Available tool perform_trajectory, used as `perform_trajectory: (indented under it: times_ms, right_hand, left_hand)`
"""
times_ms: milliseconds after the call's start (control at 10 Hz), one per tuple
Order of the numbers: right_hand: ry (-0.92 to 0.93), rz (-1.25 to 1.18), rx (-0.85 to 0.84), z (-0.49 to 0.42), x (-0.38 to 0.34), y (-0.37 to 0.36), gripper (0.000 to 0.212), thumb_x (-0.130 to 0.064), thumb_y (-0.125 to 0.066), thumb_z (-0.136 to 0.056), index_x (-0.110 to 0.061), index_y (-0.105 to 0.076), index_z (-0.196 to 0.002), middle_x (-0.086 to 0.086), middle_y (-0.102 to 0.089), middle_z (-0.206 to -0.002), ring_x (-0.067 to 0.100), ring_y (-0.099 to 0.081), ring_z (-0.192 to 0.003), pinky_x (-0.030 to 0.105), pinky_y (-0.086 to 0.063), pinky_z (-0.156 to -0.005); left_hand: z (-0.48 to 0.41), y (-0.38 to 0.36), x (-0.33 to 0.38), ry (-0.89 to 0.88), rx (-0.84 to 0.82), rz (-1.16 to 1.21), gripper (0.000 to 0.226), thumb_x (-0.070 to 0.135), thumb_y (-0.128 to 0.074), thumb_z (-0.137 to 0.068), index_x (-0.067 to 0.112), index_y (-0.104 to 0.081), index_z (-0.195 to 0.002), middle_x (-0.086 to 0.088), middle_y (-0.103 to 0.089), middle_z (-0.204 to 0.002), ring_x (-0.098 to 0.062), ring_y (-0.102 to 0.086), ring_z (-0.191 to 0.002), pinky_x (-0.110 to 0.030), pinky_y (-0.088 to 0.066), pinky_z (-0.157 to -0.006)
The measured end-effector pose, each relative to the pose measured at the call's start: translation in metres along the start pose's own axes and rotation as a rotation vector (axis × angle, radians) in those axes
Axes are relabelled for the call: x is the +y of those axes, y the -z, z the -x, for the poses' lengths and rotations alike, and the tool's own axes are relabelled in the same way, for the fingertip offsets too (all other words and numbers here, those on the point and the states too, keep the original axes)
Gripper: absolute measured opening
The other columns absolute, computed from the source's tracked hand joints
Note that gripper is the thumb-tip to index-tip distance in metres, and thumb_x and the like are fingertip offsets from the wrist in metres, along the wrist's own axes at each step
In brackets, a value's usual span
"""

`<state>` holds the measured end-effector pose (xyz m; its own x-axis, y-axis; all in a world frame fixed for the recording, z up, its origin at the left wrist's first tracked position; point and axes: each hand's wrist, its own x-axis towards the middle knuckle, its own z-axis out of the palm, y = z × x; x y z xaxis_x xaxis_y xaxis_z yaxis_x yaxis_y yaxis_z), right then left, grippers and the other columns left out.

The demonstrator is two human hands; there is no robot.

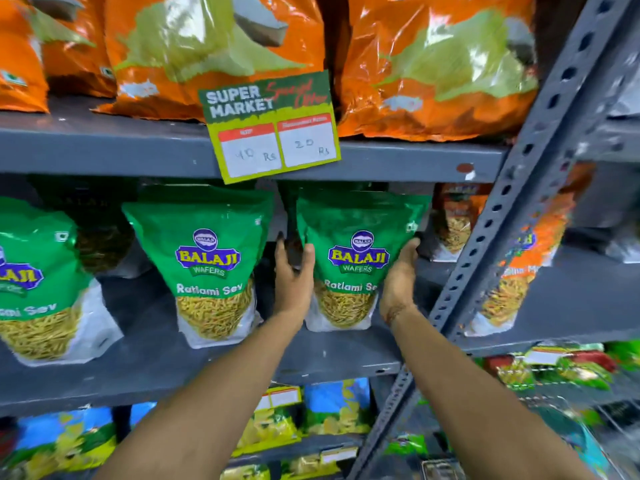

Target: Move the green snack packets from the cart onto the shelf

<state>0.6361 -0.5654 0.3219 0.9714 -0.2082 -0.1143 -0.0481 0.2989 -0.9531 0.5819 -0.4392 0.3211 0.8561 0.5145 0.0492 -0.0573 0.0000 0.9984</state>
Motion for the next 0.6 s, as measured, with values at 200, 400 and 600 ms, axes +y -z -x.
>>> perform_trajectory:
  times_ms: [200, 400, 600]
  right_hand:
    - [-0.221, 0.019, -0.145, 0.021, 0.032, 0.006, 0.063, -0.058, -0.015, -0.092, -0.021, -0.045, -0.133, 0.004, -0.055, -0.133, 0.021, -0.054, -0.12, 0.032, -0.042, -0.097]
    - [-0.175, 0.107, -0.089, 0.031, 0.029, 0.008, 0.06, -0.055, -0.016, -0.093, -0.022, -0.05, -0.129, 0.007, -0.057, -0.133, 0.022, -0.056, -0.116, 0.036, -0.044, -0.101]
    - [-0.138, 0.297, 0.21, 0.066, 0.036, 0.014, 0.061, -0.047, -0.018, -0.096, -0.003, -0.046, -0.128, 0.021, -0.05, -0.135, 0.034, -0.047, -0.123, 0.041, -0.037, -0.101]
  left_hand:
    - [0.011, 0.0, -0.047, 0.125, -0.172, -0.121, 0.069, 0.06, -0.068, -0.057, 0.028, -0.052, -0.116, -0.001, -0.065, -0.122, -0.019, -0.06, -0.111, -0.046, -0.048, -0.099]
    - [0.02, 0.003, -0.042, 0.1, -0.129, -0.149, 0.047, 0.049, -0.068, -0.07, 0.032, -0.051, -0.11, -0.004, -0.065, -0.12, -0.021, -0.06, -0.109, -0.046, -0.049, -0.097]
    - [0.043, 0.025, -0.03, -0.084, -0.119, -0.285, 0.065, 0.055, -0.052, -0.08, 0.02, -0.041, -0.133, -0.004, -0.053, -0.136, -0.022, -0.048, -0.126, -0.043, -0.042, -0.105]
